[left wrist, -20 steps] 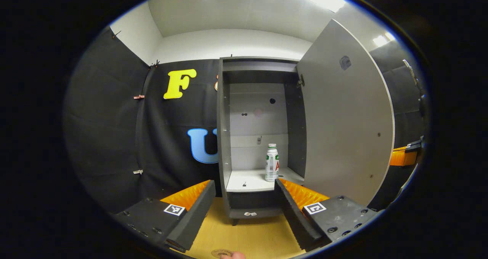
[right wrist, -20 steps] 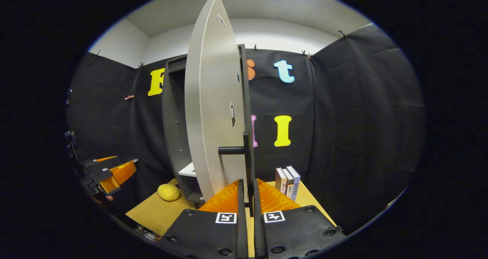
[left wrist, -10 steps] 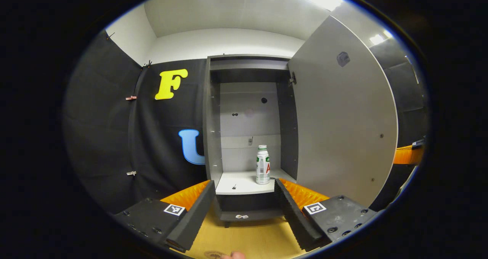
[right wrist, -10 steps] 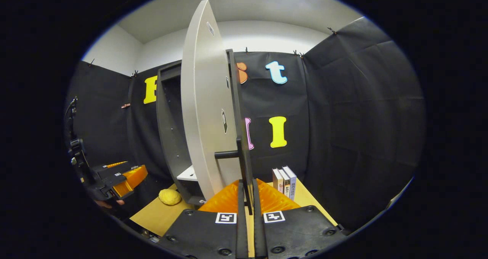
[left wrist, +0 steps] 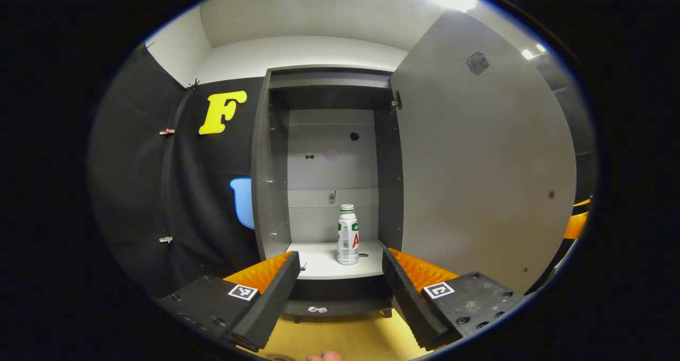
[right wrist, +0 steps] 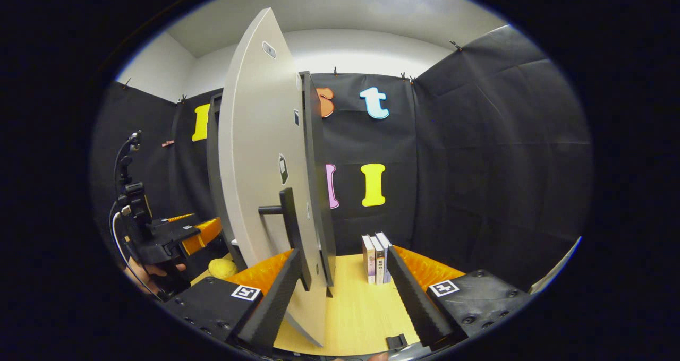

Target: Open the cabinet door with the right hand, grasp the bottle in the cabinet with the left hand and place it on the coaster, then close the cabinet door with the right hand.

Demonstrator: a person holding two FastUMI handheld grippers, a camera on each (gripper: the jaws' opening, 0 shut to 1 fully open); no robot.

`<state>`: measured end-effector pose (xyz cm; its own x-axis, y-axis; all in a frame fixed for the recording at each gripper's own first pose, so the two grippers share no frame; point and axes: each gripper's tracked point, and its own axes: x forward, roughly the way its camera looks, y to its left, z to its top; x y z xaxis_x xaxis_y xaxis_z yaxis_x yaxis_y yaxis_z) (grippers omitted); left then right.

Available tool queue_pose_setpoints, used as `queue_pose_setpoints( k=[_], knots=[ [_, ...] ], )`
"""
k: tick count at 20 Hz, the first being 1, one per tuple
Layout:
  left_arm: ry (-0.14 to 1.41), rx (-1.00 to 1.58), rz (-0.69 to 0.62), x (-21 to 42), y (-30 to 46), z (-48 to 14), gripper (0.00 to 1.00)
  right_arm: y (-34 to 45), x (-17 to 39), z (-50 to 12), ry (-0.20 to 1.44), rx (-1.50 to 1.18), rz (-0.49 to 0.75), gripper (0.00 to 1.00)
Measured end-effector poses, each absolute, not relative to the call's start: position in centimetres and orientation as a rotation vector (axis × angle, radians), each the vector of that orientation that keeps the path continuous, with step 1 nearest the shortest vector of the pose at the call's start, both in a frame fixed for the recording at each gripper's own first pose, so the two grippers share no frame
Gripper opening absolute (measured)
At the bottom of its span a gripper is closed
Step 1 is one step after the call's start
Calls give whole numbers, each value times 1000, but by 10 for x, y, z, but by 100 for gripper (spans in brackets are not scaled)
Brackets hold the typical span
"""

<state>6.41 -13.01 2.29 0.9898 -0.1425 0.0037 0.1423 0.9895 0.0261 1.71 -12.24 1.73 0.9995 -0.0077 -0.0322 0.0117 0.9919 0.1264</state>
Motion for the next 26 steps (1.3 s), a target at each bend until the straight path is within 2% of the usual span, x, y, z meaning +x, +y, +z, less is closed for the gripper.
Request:
queue_pose_setpoints(
  k=[3, 5, 6, 18, 26],
  knots=[
    [-15, 14, -156, 93, -143, 17, 97, -141, 25, 26, -45, 122, -49, 98],
    [-16, -2, -173, 115, -154, 13, 97, -145, 34, 11, 4, 132, -46, 100],
    [-18, -5, -177, 127, -159, 12, 97, -152, 35, 5, 7, 119, -64, 98],
    [36, -60, -162, 279, -177, -32, 98, -194, 47, 7, -11, 119, -178, 97],
    [45, -33, -128, 345, -178, -60, 98, -207, 58, -2, 11, 104, -216, 97]
  ],
)
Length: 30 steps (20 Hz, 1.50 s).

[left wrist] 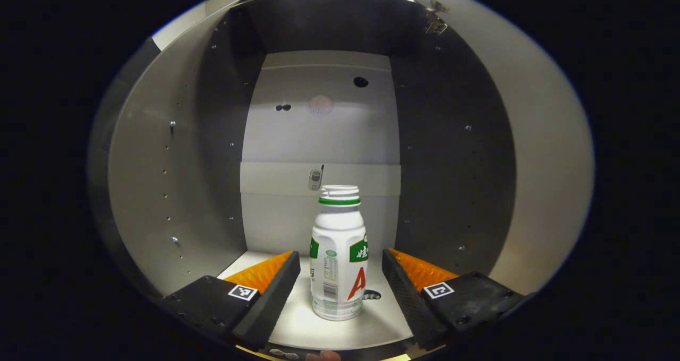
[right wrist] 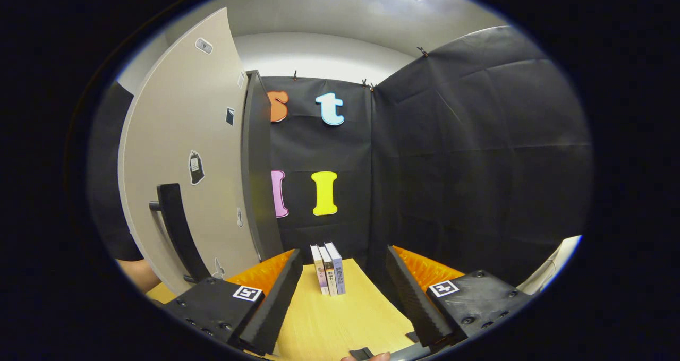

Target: Open the cabinet door with the right hand, grasp the bottle in the cabinet with the left hand and place it on the coaster, then close the cabinet door with the right hand.

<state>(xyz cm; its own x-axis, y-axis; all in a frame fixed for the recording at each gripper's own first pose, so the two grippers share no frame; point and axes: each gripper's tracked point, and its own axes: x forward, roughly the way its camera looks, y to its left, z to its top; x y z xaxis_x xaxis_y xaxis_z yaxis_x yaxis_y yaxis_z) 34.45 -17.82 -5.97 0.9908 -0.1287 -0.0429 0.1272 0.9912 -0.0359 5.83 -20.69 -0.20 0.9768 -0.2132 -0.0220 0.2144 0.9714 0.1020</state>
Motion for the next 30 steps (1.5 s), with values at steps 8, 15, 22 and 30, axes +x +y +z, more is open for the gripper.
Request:
queue_pose_setpoints(
  k=[8, 15, 22, 30],
  knots=[
    [39, -4, -136, 360, -177, -66, 71, -210, 59, -5, 18, 99, -241, 97],
    [3, -10, -130, 325, -157, -38, 68, -206, 56, 0, 9, 94, -217, 97],
    [-24, -48, -141, 242, -113, -5, 68, -195, 57, 3, -7, 109, -181, 98],
    [-21, -41, -56, 152, -35, -6, 67, -189, 61, 6, -37, 84, -178, 97]
  ],
)
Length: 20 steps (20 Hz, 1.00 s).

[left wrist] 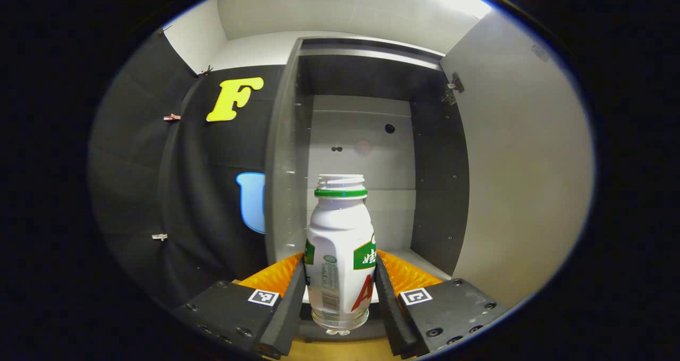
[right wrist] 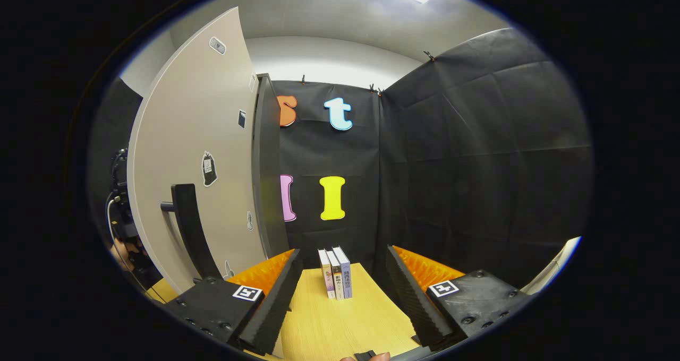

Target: Open the cabinet door with the right hand, grasp the bottle in the cabinet with the left hand and place it on the coaster, then close the cabinet door with the right hand.

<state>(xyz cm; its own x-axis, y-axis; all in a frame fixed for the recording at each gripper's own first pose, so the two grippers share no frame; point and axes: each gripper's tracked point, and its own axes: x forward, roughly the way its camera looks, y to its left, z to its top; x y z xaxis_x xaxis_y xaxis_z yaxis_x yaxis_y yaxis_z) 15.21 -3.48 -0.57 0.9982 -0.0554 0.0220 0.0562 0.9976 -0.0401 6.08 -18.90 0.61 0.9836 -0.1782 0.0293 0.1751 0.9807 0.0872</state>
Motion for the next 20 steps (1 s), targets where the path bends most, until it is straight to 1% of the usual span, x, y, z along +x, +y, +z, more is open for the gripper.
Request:
queue_pose_setpoints(
  k=[2, 7, 12, 16, 20],
  knots=[
    [-29, -36, -31, 136, -19, -10, 68, -189, 60, 9, -58, 67, -187, 98],
    [-17, -22, -5, 85, 12, -51, 67, -188, 58, 14, -94, 20, -205, 98],
    [2, -15, -10, 50, 27, -101, 67, -189, 54, 9, -103, 31, -221, 98],
    [41, -28, 2, 24, 39, -152, 68, -204, 47, -4, -85, 8, -295, 98],
    [61, -29, -14, 4, 39, -198, 68, -200, 45, -2, -105, 15, -299, 99]
  ],
)
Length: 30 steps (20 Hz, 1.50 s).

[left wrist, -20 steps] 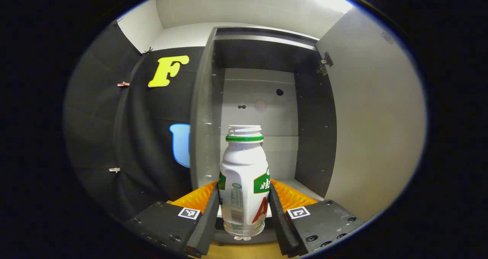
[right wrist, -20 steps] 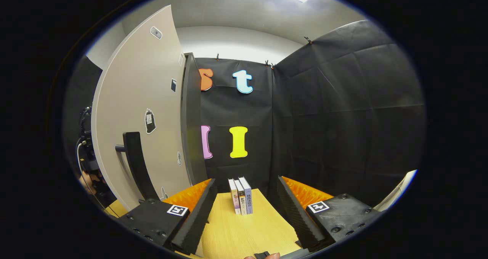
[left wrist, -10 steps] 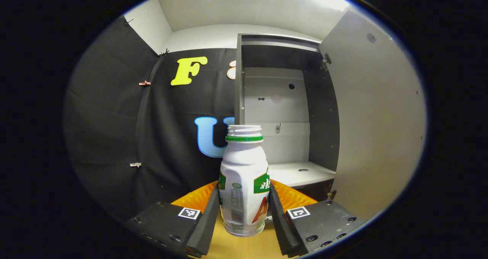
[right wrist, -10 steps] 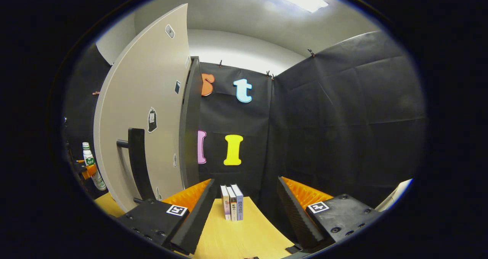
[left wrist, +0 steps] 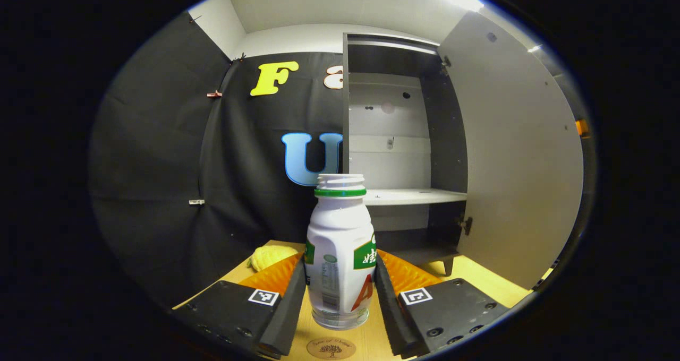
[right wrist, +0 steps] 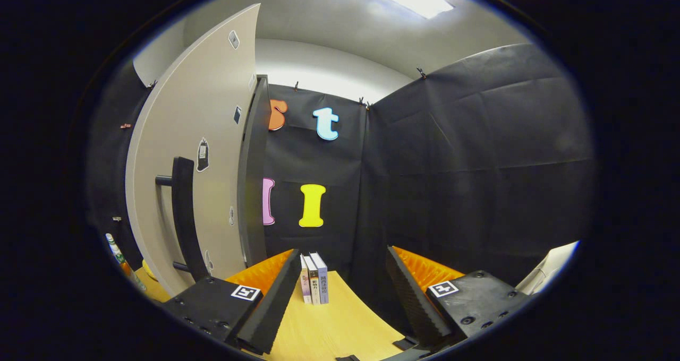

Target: Open the cabinet door with the right hand, grasp the bottle in the cabinet with the left hand and place it on the coaster, then close the cabinet door with the right hand.

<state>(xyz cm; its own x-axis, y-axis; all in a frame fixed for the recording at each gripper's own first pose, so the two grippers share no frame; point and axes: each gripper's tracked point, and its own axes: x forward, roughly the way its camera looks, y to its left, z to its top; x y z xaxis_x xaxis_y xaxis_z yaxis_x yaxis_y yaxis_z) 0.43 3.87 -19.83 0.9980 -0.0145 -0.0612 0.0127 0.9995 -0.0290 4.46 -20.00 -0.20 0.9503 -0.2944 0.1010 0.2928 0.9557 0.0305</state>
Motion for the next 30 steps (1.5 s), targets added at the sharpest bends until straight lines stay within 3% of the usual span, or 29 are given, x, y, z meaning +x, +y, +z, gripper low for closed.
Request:
queue_pose_setpoints(
  k=[15, 24, 30],
  knots=[
    [86, -6, -120, -8, 41, -331, 68, -225, 18, 14, -91, 124, -431, 97],
    [106, -39, -114, -6, 46, -360, 69, -214, 17, 10, -54, 37, -442, 97],
    [139, -60, -137, -5, 45, -366, 75, -215, 17, 6, -47, 63, -438, 98]
  ],
)
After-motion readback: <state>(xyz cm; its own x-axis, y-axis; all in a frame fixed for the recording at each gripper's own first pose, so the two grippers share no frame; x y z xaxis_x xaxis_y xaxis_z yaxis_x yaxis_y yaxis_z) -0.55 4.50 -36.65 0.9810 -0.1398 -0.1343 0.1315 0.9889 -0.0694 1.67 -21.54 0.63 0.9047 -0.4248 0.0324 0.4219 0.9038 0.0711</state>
